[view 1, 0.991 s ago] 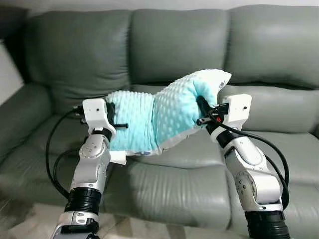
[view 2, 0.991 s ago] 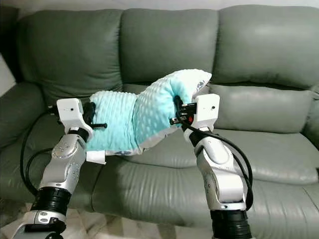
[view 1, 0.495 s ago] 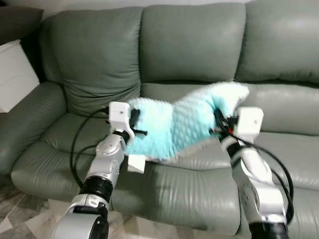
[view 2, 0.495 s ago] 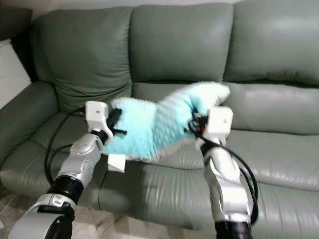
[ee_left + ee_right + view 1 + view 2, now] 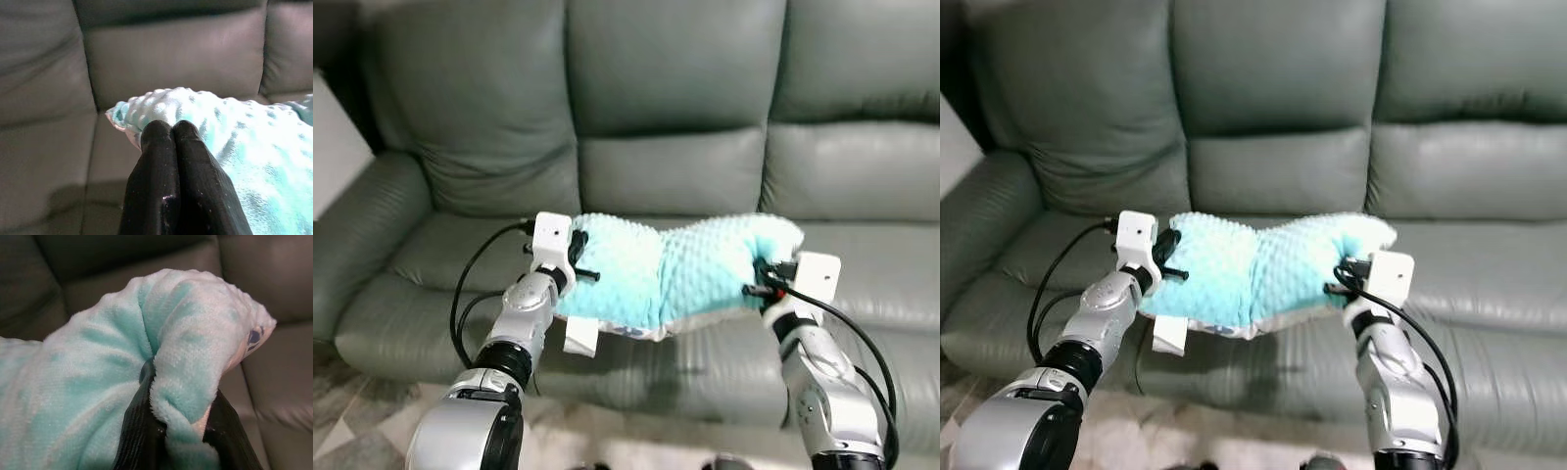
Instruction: Move the pillow to the sofa
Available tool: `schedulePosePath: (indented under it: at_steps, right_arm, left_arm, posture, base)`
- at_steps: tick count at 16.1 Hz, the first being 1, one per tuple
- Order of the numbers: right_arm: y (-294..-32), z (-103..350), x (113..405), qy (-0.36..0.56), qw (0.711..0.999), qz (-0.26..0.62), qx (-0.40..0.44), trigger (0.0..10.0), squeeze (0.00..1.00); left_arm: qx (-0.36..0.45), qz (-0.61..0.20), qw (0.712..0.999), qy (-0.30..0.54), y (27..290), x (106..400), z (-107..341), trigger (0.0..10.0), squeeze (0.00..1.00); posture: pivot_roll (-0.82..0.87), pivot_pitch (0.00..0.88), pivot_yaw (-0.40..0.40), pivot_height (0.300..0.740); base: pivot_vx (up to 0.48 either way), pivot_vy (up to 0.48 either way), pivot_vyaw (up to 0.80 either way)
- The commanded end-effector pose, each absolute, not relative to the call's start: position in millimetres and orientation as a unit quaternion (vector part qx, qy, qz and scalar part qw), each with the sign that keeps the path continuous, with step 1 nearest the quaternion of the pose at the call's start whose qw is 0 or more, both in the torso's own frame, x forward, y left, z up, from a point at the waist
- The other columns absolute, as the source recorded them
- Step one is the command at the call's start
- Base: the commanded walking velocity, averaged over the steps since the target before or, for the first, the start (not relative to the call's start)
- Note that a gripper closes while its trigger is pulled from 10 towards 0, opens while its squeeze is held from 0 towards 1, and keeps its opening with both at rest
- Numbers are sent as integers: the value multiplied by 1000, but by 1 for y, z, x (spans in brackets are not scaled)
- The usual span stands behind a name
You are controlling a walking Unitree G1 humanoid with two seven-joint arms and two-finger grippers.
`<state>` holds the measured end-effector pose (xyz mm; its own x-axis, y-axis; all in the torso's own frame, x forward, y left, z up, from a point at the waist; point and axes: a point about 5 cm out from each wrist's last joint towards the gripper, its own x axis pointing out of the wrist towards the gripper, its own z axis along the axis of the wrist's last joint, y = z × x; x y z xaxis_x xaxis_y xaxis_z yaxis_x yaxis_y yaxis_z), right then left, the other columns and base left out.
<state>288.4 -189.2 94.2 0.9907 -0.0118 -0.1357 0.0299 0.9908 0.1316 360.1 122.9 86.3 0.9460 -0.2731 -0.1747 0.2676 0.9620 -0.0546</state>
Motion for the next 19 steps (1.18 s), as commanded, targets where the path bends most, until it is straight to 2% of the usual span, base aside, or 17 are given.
schedulePosePath:
  at_steps: [1, 5, 8, 11, 12, 13, 19]
  right_arm:
    - [-189, 95, 291, 63, 996, -6, 65, 10000, 0]
    - [-187, 99, 310, 50, 997, 14, 58, 10000, 0]
    - [-166, 116, 319, -5, 996, 55, 76, 10000, 0]
    - [-147, 119, 315, -24, 993, 81, 82, 10000, 0]
    - [-142, 120, 310, -31, 992, 90, 84, 10000, 0]
    - [-141, 118, 305, -32, 992, 86, 91, 10000, 1000]
    - [-160, 101, 295, -5, 995, 35, 91, 10000, 1000]
  left_arm:
    - [-19, -117, 988, 99, 130, 361, 84, 10000, 0]
    - [-23, -116, 986, 116, 114, 368, 90, 10000, 0]
    - [-26, -129, 986, 98, 104, 378, 107, 10000, 0]
    - [-12, -144, 985, 97, 96, 381, 114, 10000, 0]
    - [-8, -147, 984, 98, 93, 381, 114, 10000, 859]
    - [4, -151, 984, 93, 91, 381, 115, 10000, 1000]
    - [40, -149, 983, 97, 85, 372, 101, 10000, 1000]
  posture:
    - [-218, 275, 151, 740]
    - [-226, 343, 152, 740]
    - [-253, 365, 150, 740]
    - [-265, 381, 150, 740]
    - [-265, 384, 149, 740]
    - [-267, 390, 151, 740]
    - [-263, 392, 140, 740]
  base:
    - [0, 0, 0]
    - [0, 0, 0]
    - [0, 0, 0]
    - [0, 0, 0]
    - [0, 0, 0]
    - [0, 0, 0]
    - [0, 0, 0]
